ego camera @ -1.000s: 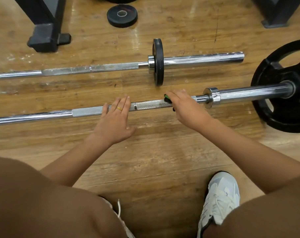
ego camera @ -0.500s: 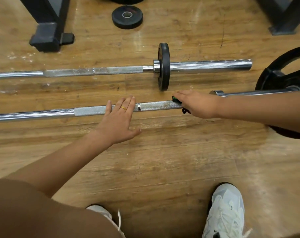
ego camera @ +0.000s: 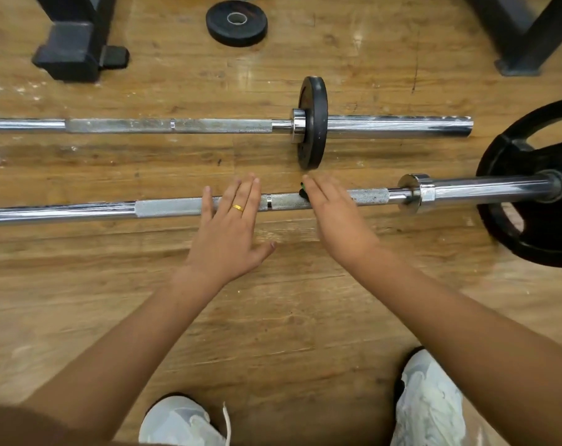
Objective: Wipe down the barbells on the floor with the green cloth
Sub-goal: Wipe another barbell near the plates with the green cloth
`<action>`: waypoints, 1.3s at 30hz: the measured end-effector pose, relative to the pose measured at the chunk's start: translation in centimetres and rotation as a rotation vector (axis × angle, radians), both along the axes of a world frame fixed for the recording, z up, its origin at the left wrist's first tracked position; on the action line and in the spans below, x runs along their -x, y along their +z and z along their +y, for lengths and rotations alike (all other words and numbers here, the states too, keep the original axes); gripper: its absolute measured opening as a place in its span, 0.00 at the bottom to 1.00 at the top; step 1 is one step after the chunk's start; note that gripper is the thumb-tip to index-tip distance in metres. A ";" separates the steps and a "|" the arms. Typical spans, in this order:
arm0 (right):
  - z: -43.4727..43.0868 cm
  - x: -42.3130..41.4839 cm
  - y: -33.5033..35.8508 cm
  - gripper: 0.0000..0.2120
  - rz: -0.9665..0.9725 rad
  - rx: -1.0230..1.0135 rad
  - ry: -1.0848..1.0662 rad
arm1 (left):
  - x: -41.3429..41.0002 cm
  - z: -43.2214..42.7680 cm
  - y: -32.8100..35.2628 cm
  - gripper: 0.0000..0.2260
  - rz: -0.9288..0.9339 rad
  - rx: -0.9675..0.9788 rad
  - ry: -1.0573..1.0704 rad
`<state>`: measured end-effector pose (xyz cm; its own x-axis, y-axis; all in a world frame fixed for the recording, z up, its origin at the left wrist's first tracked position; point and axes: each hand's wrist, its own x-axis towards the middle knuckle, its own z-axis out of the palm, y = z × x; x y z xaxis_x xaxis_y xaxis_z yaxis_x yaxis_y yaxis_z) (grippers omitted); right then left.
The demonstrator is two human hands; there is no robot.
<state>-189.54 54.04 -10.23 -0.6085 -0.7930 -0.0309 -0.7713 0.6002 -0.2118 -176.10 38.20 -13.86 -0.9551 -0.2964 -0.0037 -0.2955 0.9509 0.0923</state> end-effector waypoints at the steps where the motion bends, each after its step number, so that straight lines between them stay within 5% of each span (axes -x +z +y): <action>1: 0.3 -0.5 -0.3 0.41 0.013 0.032 -0.022 | 0.0 -0.1 -0.1 0.47 0.005 -0.006 0.001; 8: 1.8 -1.1 -0.8 0.42 -0.003 0.122 -0.322 | -0.6 1.4 0.3 0.45 0.031 -0.068 0.064; 14: 2.2 -3.4 -1.4 0.39 -0.011 0.152 -0.166 | -1.3 2.3 0.4 0.44 0.021 -0.067 0.084; 19: 2.5 -3.9 -1.5 0.37 -0.015 0.245 -0.375 | -2.1 3.2 0.3 0.45 0.017 -0.053 0.082; 25: 3.4 -4.7 -1.7 0.36 -0.054 0.232 -0.257 | -3.6 4.1 0.1 0.46 0.003 -0.039 0.074; 29: 2.6 -6.9 -1.9 0.37 -0.040 0.345 -0.496 | -4.3 4.9 -0.1 0.48 -0.014 -0.023 0.081; 35: 3.1 -9.1 -2.2 0.36 -0.064 0.339 -0.288 | -5.8 6.2 -0.1 0.48 -0.030 -0.046 0.066; 39: 4.2 -9.4 -2.4 0.39 -0.056 0.373 -0.462 | -7.0 6.0 0.3 0.45 -0.012 -0.025 -0.002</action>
<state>-180.15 58.28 -12.63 -0.8986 -0.4098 0.1568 -0.4295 0.7483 -0.5055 -169.13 44.21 -13.54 -0.9555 -0.2941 -0.0226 -0.2947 0.9490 0.1122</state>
